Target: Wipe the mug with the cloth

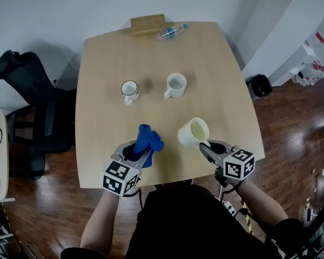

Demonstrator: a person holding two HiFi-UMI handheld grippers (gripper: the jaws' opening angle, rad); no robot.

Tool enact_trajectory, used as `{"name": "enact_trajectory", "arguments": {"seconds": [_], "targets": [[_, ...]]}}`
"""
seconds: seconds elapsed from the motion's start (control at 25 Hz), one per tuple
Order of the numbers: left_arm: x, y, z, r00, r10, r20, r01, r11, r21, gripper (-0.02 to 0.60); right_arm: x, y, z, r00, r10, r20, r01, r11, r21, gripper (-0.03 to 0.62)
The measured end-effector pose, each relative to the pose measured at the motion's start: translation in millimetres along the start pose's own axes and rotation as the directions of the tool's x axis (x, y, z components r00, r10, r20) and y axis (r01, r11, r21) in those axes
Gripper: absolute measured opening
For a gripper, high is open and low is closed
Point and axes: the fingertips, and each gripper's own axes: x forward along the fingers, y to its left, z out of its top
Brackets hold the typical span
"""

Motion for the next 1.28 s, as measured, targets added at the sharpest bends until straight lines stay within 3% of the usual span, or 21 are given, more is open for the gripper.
{"name": "enact_trajectory", "arguments": {"seconds": [0.12, 0.2, 0.24, 0.32, 0.4, 0.48, 0.56, 0.64, 0.68, 0.84, 0.96, 1.04, 1.12, 1.16, 1.2, 1.28], "targets": [[-12, -45, 64, 0.99, -0.038, 0.139, 0.011, 0.982, 0.189, 0.128, -1, 21, 21, 0.998, 0.042, 0.05, -0.045, 0.997, 0.062, 0.042], [-10, -68, 89, 0.981, -0.005, 0.194, -0.059, 0.944, 0.324, 0.129, 5, 32, 34, 0.994, 0.053, 0.092, -0.064, 0.99, 0.129, 0.043], [-7, -76, 97, 0.976, 0.031, 0.217, -0.118, 0.908, 0.401, 0.127, 9, 36, 41, 0.992, 0.053, 0.113, -0.072, 0.983, 0.171, 0.043], [1, -87, 107, 0.962, 0.101, 0.254, -0.227, 0.815, 0.534, 0.127, 20, 42, 52, 0.987, 0.049, 0.15, -0.087, 0.962, 0.258, 0.043], [11, -95, 111, 0.952, 0.14, 0.273, -0.283, 0.739, 0.612, 0.127, 31, 47, 61, 0.983, 0.053, 0.176, -0.108, 0.942, 0.317, 0.043], [20, -97, 111, 0.946, 0.162, 0.28, -0.312, 0.684, 0.659, 0.127, 38, 55, 68, 0.979, 0.072, 0.189, -0.132, 0.935, 0.329, 0.043], [25, -95, 111, 0.939, 0.182, 0.291, -0.337, 0.649, 0.682, 0.127, 41, 62, 72, 0.976, 0.095, 0.196, -0.157, 0.931, 0.328, 0.041], [26, -92, 113, 0.938, 0.179, 0.296, -0.339, 0.644, 0.686, 0.126, 41, 65, 74, 0.974, 0.109, 0.201, -0.172, 0.929, 0.328, 0.043], [24, -91, 114, 0.942, 0.166, 0.292, -0.327, 0.657, 0.68, 0.126, 40, 66, 74, 0.973, 0.113, 0.203, -0.175, 0.931, 0.32, 0.043], [9, -84, 119, 0.962, 0.091, 0.259, -0.234, 0.765, 0.6, 0.126, 29, 71, 74, 0.97, 0.135, 0.2, -0.175, 0.965, 0.197, 0.043], [-5, -81, 122, 0.984, -0.042, 0.175, -0.06, 0.841, 0.538, 0.126, 14, 76, 71, 0.966, 0.182, 0.181, -0.199, 0.977, 0.08, 0.043], [-18, -79, 126, 0.98, -0.172, 0.103, 0.103, 0.872, 0.478, 0.126, 3, 85, 70, 0.959, 0.234, 0.157, -0.239, 0.971, 0.015, 0.043], [-33, -77, 130, 0.949, -0.312, 0.037, 0.272, 0.875, 0.399, 0.126, -8, 97, 69, 0.946, 0.3, 0.125, -0.296, 0.954, -0.053, 0.043], [-41, -77, 132, 0.921, -0.389, 0.006, 0.362, 0.863, 0.352, 0.127, -14, 103, 69, 0.936, 0.335, 0.108, -0.326, 0.941, -0.093, 0.043], [-48, -78, 134, 0.883, -0.469, -0.023, 0.453, 0.838, 0.303, 0.127, -21, 109, 69, 0.925, 0.369, 0.089, -0.356, 0.924, -0.138, 0.043], [-63, -85, 136, 0.779, -0.624, -0.059, 0.62, 0.754, 0.217, 0.127, -36, 123, 67, 0.894, 0.446, 0.049, -0.426, 0.878, -0.217, 0.043]]}}
